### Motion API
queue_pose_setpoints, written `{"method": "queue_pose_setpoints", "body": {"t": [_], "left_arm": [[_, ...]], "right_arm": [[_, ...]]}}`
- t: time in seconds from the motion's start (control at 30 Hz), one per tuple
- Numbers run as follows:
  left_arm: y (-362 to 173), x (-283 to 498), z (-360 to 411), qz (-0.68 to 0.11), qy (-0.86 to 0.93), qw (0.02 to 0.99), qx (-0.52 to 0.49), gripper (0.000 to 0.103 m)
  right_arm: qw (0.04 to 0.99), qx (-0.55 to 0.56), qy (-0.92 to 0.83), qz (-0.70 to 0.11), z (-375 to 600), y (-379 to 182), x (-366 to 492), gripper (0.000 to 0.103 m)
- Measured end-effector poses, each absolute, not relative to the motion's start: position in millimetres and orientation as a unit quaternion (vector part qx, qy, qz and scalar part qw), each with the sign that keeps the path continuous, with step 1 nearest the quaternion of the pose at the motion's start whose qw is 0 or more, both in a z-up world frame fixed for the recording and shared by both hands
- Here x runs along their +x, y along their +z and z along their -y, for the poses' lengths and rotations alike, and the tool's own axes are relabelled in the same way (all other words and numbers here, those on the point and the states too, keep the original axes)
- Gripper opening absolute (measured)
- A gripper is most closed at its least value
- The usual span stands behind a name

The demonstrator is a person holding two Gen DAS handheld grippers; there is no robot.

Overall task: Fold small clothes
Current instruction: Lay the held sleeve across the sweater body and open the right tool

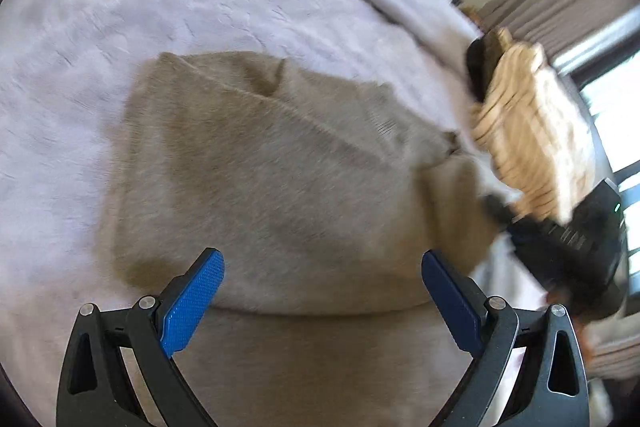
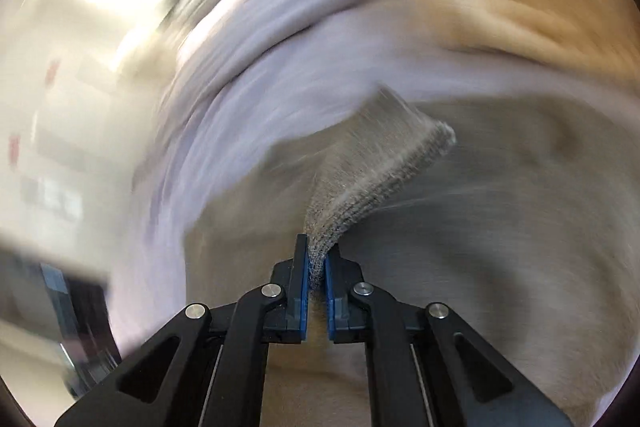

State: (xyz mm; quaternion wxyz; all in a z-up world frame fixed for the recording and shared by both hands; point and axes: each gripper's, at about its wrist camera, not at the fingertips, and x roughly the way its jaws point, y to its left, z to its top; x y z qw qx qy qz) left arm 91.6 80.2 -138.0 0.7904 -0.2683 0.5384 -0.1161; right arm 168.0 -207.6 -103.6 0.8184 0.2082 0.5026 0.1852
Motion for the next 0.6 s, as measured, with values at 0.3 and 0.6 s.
{"method": "queue_pose_setpoints", "body": {"t": [0.3,0.6], "left_arm": [[-163.6,105.5,-88.8,-0.543,-0.158,0.743,-0.357,0.099],[-169.2,113.1,-66.3,-0.558,-0.161,0.747,-0.323,0.099]], "right_arm": [[0.775,0.041,0.252,-0.578,120.4,-130.7,125.9,0.028],[0.748,0.259,0.137,-0.596,276.9,-132.2,79.7,0.051]]}}
